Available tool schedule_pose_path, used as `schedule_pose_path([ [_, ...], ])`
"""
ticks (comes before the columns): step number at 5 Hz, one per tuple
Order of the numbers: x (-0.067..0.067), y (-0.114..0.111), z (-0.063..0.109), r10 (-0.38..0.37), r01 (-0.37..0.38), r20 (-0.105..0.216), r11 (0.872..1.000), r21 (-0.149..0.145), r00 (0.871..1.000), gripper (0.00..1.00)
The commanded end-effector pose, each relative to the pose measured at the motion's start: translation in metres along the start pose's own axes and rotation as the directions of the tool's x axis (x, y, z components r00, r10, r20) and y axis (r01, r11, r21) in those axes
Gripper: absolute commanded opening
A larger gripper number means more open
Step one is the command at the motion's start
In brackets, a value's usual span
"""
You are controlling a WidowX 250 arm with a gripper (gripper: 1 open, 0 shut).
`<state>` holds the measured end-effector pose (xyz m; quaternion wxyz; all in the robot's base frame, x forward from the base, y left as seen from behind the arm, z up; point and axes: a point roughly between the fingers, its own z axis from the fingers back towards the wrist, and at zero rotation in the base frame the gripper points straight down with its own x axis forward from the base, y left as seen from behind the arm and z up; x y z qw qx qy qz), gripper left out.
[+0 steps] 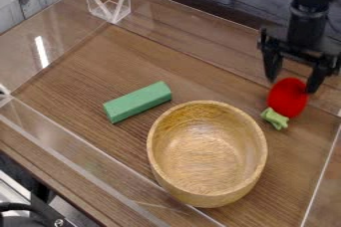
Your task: Move the red fruit to the left
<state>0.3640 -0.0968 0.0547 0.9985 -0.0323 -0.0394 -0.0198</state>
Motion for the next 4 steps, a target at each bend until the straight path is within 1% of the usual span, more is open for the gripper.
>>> schedule_pose_path([
  [1,0.017,-0.015,0.008,-0.033,0.033,0.079,0.999,0.002,0.996,1.0],
  [2,0.014,-0.01,0.003,-0.005,0.003,0.089,1.0,0.021,0.996,1.0],
  [3,0.012,-0.004,0.0,0.019,-0.022,0.089,0.999,0.034,0.996,1.0],
  [4,0.003,-0.01,0.011,0.086,-0.09,0.095,0.995,0.046,0.992,1.0],
])
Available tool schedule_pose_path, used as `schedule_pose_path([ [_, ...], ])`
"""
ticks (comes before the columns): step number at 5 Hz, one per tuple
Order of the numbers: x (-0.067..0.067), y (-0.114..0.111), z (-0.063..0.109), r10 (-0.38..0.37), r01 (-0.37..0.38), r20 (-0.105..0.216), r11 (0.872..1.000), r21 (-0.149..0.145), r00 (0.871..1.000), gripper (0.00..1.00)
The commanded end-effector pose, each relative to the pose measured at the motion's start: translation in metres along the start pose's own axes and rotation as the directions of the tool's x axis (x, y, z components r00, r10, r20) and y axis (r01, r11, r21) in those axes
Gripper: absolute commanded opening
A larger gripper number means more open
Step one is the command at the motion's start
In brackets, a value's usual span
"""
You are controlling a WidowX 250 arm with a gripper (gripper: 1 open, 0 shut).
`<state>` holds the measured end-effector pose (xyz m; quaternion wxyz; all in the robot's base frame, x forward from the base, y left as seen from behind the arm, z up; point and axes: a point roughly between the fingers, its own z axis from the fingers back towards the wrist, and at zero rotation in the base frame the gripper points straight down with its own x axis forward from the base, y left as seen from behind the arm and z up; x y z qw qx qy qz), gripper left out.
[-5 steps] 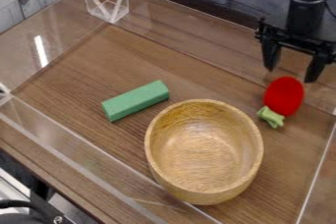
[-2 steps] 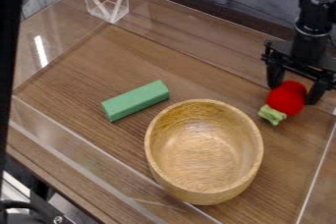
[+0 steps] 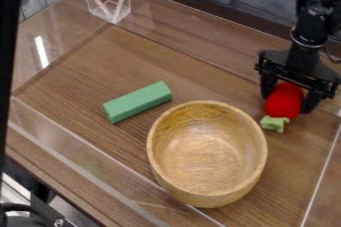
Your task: Move the red fruit to the left
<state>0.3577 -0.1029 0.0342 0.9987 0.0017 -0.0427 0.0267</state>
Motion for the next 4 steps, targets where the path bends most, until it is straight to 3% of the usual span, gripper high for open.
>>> schedule_pose_path([
  [1,0.004,-0.009,0.045,0.067,-0.064,0.099,0.998,-0.029,0.993,1.0],
  [2,0.005,-0.007,0.038,0.132,-0.131,0.113,0.991,-0.021,0.985,1.0],
  [3,0.009,-0.004,0.024,0.187,-0.188,0.118,0.982,-0.009,0.975,0.0],
  [4,0.003,-0.001,0.021,0.17,-0.171,0.123,0.985,-0.001,0.978,1.0],
])
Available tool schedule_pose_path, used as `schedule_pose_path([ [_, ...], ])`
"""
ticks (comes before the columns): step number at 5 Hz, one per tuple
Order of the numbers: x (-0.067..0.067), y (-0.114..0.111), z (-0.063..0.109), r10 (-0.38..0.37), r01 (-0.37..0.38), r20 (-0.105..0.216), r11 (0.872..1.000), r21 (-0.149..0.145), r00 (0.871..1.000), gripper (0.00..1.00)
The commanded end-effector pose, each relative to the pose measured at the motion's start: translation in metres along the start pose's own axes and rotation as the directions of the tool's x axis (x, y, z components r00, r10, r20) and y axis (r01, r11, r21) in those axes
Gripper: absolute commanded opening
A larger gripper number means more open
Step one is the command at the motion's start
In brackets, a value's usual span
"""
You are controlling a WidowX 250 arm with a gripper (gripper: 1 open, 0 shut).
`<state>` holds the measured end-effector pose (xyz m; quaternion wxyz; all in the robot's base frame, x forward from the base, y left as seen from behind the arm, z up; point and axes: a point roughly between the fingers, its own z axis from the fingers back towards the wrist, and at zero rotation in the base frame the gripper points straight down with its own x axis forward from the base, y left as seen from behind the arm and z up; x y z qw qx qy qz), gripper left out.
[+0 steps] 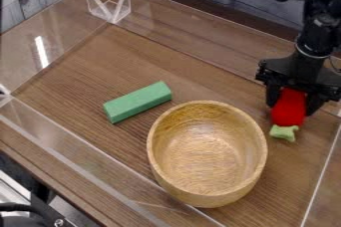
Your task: Move the red fruit to the left
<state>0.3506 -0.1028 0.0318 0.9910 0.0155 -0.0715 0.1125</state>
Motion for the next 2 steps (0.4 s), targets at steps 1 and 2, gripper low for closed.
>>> schedule_pose_path([
  [1,0.0056,0.0023,0.0246,-0.008,0.01,0.067,1.0,-0.028,0.998,1.0],
  [2,0.0086,0.01,0.0334,0.058,-0.056,0.069,0.998,-0.031,0.996,1.0],
])
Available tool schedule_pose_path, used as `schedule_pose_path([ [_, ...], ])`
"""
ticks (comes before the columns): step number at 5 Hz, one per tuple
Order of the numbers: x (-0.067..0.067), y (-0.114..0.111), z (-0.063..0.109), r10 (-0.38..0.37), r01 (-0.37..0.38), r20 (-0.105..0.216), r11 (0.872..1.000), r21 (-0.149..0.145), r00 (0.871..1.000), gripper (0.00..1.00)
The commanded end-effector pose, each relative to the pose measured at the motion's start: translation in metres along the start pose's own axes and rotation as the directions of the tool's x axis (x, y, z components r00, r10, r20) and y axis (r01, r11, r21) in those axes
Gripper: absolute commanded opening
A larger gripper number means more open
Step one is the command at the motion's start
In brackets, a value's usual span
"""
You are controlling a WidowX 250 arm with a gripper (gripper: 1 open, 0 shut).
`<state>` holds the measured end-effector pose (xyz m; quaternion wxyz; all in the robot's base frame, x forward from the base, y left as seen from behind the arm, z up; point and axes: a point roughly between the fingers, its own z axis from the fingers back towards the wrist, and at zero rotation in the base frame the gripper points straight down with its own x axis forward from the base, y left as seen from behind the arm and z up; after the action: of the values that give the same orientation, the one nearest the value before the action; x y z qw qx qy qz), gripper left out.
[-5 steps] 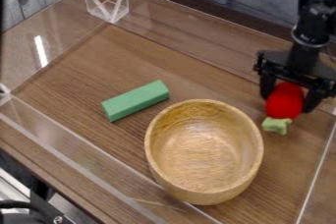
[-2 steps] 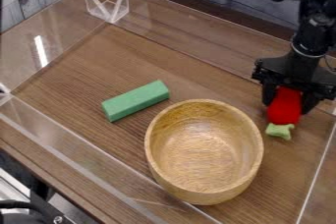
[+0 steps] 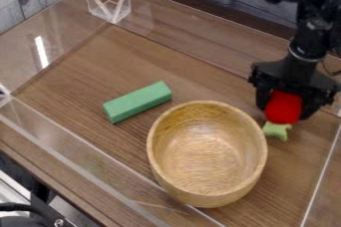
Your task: Move the red fruit to the left
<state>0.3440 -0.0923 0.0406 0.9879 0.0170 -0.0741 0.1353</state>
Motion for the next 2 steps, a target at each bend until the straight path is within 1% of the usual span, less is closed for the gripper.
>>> schedule_pose_path([
  [1,0.017,0.006,0.035,0.078,-0.075,0.075,0.996,-0.045,0.994,1.0],
  [2,0.028,0.002,0.036,0.092,-0.088,0.079,0.994,-0.06,0.993,1.0],
])
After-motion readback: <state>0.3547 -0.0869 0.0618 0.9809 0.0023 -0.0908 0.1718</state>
